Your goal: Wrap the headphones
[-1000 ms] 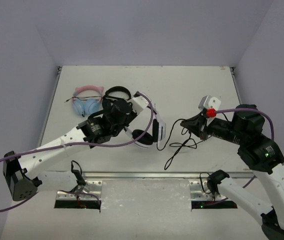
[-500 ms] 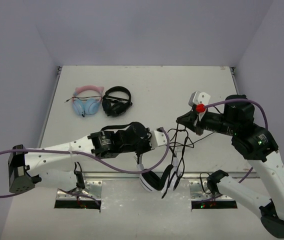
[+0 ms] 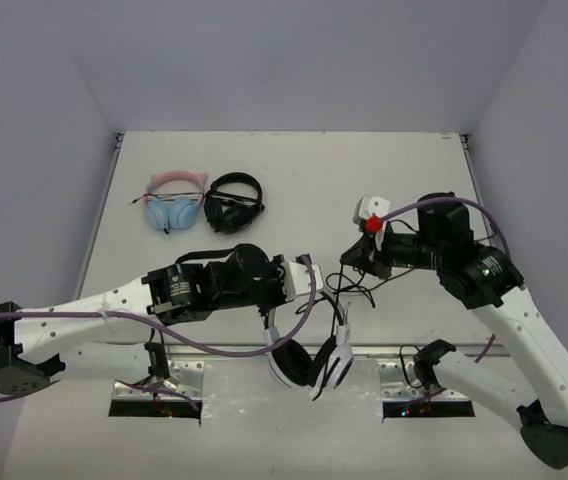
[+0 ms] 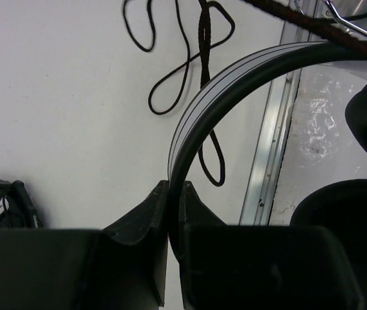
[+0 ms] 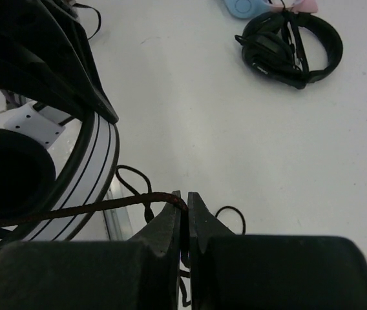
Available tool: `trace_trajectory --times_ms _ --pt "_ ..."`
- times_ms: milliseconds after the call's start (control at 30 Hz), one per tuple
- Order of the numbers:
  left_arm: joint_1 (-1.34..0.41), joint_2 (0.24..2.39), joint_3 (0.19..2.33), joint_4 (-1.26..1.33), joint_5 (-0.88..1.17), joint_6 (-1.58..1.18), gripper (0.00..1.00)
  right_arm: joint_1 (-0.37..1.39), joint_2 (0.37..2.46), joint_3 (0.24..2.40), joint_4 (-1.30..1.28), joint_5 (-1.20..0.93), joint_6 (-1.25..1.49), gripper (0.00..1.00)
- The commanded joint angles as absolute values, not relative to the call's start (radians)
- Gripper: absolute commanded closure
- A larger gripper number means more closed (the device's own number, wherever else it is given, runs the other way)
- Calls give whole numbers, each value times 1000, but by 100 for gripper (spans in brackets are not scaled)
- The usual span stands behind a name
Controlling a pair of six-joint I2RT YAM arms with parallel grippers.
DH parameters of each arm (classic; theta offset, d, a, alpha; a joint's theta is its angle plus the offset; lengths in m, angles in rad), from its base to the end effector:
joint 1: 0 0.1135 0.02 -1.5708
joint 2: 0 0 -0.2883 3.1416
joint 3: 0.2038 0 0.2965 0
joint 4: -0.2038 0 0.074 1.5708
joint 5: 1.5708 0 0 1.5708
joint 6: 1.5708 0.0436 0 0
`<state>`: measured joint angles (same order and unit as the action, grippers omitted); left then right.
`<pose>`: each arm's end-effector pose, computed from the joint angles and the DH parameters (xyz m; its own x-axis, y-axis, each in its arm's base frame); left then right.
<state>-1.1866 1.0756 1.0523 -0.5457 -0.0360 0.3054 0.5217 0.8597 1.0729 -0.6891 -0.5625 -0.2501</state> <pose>0.1041 -0.2532 0.3570 0.0826 0.5975 -0.7976 0.9335 0.2338 0.2718 0.1631 0.1206 0.4012 -0.1788 -0.3442 -0.9217 -0.9050 0.4252 0.0167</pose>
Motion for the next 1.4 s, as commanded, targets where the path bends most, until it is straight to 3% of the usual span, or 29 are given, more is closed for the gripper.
trace_trajectory --times_ms 0,133,433,633,767,833,867,1100,1267,1300,1333,1367 --pt "-1221 1026 1152 -548 38 301 100 517 894 1057 -563 -571 -232 99" --pt "-1221 1019 1180 -543 5 285 100 515 879 1003 -513 -529 -186 99" --pt "-1221 873 1178 -370 -285 229 99 515 796 835 -358 -462 -108 99" --pt "-1221 847 1235 -322 -339 140 100 515 782 744 -109 -564 56 98" --pt "-1221 874 1281 -292 -403 62 100 515 814 677 162 -693 190 73" --pt "-1221 879 1313 -273 -425 20 100 514 865 645 250 -727 271 52" --pt "-1221 879 1324 -255 -436 8 100 515 886 632 343 -757 296 47" --pt "-1221 871 1439 -198 -489 -138 100 518 1035 565 593 -822 425 45" --pt "-1220 859 1469 -150 -682 -186 100 540 1054 479 673 -818 443 50" --pt "-1221 862 1476 -144 -705 -187 100 548 1051 463 684 -812 437 57" --pt "-1220 868 1480 -131 -757 -192 100 551 1051 436 704 -810 437 81" --pt "-1221 871 1482 -123 -778 -193 100 554 1051 425 709 -805 436 95"
